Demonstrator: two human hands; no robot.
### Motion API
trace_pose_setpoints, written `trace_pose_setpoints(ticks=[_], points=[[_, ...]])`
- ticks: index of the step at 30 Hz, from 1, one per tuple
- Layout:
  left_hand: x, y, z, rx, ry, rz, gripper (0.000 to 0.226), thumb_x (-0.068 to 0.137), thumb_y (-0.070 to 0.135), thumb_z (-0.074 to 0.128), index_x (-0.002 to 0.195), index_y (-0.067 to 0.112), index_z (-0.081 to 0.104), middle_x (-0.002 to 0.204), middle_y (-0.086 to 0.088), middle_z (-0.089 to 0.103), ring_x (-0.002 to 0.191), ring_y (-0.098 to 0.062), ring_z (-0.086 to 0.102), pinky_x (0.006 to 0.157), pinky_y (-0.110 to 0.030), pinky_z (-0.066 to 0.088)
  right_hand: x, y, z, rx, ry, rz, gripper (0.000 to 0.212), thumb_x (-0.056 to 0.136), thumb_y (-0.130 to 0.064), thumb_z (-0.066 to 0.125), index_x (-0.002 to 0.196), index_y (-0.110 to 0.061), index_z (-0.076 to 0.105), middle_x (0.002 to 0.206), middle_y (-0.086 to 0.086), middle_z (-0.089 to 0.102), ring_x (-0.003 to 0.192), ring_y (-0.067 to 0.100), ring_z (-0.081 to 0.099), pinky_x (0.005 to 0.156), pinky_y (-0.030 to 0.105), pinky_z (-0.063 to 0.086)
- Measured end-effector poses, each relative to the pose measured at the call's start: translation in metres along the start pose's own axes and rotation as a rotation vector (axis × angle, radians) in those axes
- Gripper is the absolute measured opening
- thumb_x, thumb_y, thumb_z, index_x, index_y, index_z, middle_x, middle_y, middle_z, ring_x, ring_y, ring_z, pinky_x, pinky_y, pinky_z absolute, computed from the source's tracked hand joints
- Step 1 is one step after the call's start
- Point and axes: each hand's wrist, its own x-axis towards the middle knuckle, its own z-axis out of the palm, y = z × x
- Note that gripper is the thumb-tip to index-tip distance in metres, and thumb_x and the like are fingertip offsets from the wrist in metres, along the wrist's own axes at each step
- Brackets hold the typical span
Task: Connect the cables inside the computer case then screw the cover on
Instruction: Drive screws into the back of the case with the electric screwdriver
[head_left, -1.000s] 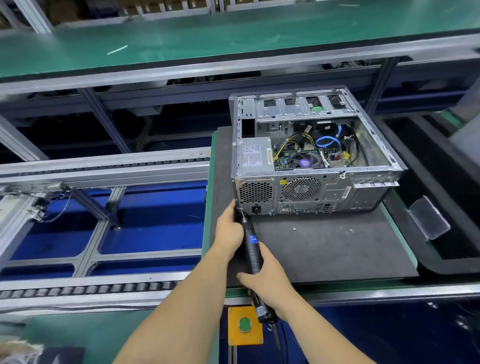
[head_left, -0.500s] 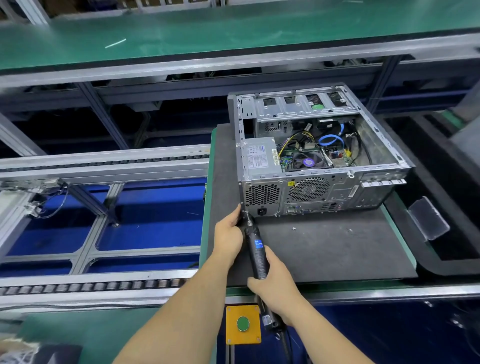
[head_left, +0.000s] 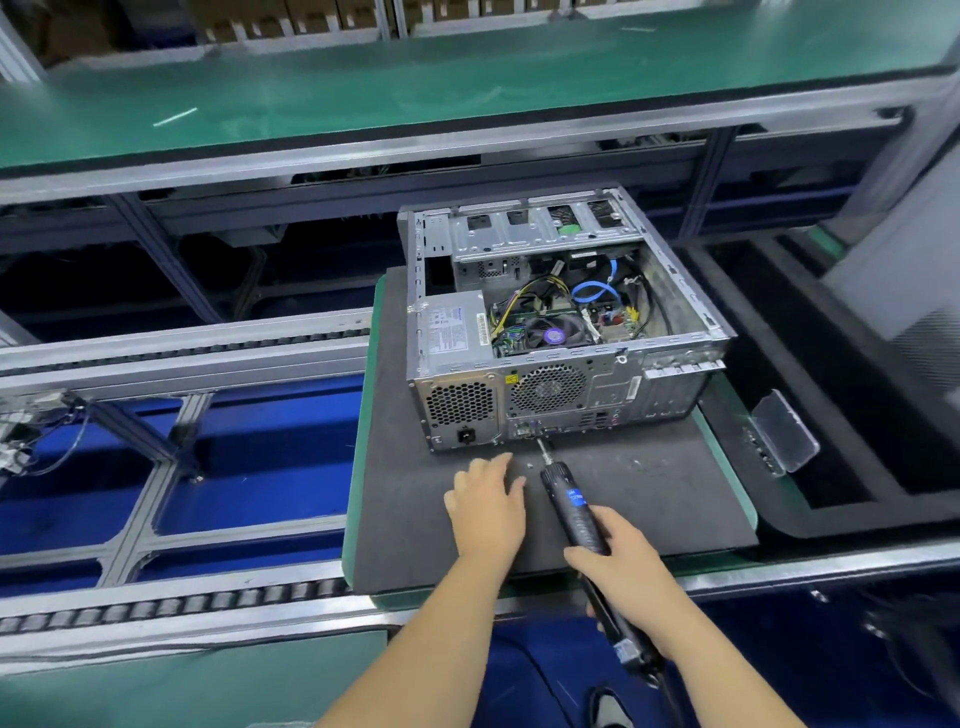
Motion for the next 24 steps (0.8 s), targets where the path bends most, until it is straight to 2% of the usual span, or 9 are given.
trace_pose_setpoints(ticks=[2, 4, 8, 13, 15, 18, 20, 22, 24], points=[[0.011, 0.013, 0.001, 0.078, -0.06, 0.115, 0.036, 0.101, 0.034, 0.05, 0.137, 0.03, 0.055, 0.124, 0.001, 0.054, 0.114, -0.023, 0.049, 0.091, -0.038, 0.042, 0.002, 0.005, -0.015, -0.05, -0.002, -0.015, 0.044, 0.088, -0.019, 0.067, 0.127, -0.033, 0.052, 0.102, 0.001, 0.066, 0.054, 0.015, 0.063, 0.05, 0.027, 0.05], [0.019, 0.02, 0.0, 0.103, -0.082, 0.16, 0.031, 0.101, 0.027, 0.051, 0.13, 0.027, 0.062, 0.117, -0.001, 0.055, 0.11, -0.024, 0.052, 0.088, -0.038, 0.046, 0.003, 0.007, -0.024, -0.11, -0.016, -0.042, 0.044, 0.086, -0.023, 0.068, 0.127, -0.034, 0.054, 0.099, -0.004, 0.067, 0.06, 0.011, 0.063, 0.054, 0.026, 0.05], [0.029, 0.025, 0.0, 0.026, -0.085, 0.057, 0.02, 0.099, 0.024, 0.055, 0.109, 0.018, 0.07, 0.109, -0.004, 0.058, 0.104, -0.025, 0.058, 0.083, -0.038, 0.05, 0.003, 0.009, -0.031, -0.09, -0.066, -0.055, 0.044, 0.084, -0.023, 0.067, 0.123, -0.037, 0.054, 0.096, 0.0, 0.068, 0.053, 0.01, 0.061, 0.051, 0.026, 0.05], [0.036, 0.028, -0.005, -0.156, -0.075, -0.081, 0.016, 0.096, 0.018, 0.06, 0.101, 0.016, 0.075, 0.105, -0.002, 0.066, 0.097, -0.024, 0.062, 0.08, -0.028, 0.047, 0.002, 0.012, -0.037, -0.1, -0.069, -0.077, 0.041, 0.083, -0.026, 0.067, 0.121, -0.039, 0.055, 0.095, -0.003, 0.068, 0.062, 0.01, 0.061, 0.061, 0.028, 0.051], [0.039, 0.03, -0.008, -0.523, -0.041, -0.278, 0.015, 0.096, 0.014, 0.06, 0.1, 0.009, 0.074, 0.09, -0.003, 0.068, 0.082, -0.019, 0.063, 0.07, -0.026, 0.047, 0.001, 0.014, -0.039, -0.084, -0.078, -0.089, 0.042, 0.084, -0.028, 0.067, 0.121, -0.042, 0.054, 0.093, -0.005, 0.068, 0.063, 0.009, 0.061, 0.06, 0.026, 0.049], [0.036, 0.037, -0.017, -1.377, -0.167, -0.668, 0.008, 0.097, 0.007, 0.059, 0.097, 0.003, 0.066, 0.075, -0.005, 0.064, 0.062, -0.013, 0.052, 0.052, -0.022, 0.047, -0.001, 0.011, -0.04, -0.063, -0.108, -0.15, 0.041, 0.084, -0.03, 0.066, 0.112, -0.056, 0.052, 0.095, -0.006, 0.069, 0.06, 0.006, 0.061, 0.056, 0.022, 0.049], [0.03, 0.035, -0.019, -1.603, -0.224, -0.753, 0.008, 0.097, 0.008, 0.059, 0.093, 0.003, 0.063, 0.075, -0.006, 0.063, 0.064, -0.012, 0.053, 0.051, -0.02, 0.051, 0.001, 0.007, -0.038, -0.119, -0.116, -0.215, 0.043, 0.084, -0.032, 0.066, 0.108, -0.064, 0.05, 0.099, -0.01, 0.069, 0.072, 0.007, 0.065, 0.065, 0.023, 0.054], [0.026, 0.031, -0.023, -1.738, -0.239, -0.78, 0.009, 0.097, 0.009, 0.059, 0.094, 0.0, 0.062, 0.077, -0.008, 0.06, 0.069, -0.014, 0.054, 0.054, -0.02, 0.054, 0.004, 0.004, -0.036, -0.182, -0.122, -0.256, 0.042, 0.083, -0.034, 0.065, 0.111, -0.062, 0.049, 0.104, -0.01, 0.069, 0.088, 0.012, 0.065, 0.081, 0.028, 0.055], [0.025, 0.026, -0.025, -1.816, -0.257, -0.793, 0.011, 0.097, 0.009, 0.058, 0.097, -0.002, 0.062, 0.078, -0.009, 0.06, 0.072, -0.015, 0.057, 0.061, -0.023, 0.056, 0.005, 0.002, -0.034, -0.226, -0.143, -0.271, 0.042, 0.082, -0.036, 0.064, 0.116, -0.057, 0.049, 0.102, -0.007, 0.068, 0.089, 0.015, 0.064, 0.083, 0.029, 0.054]])
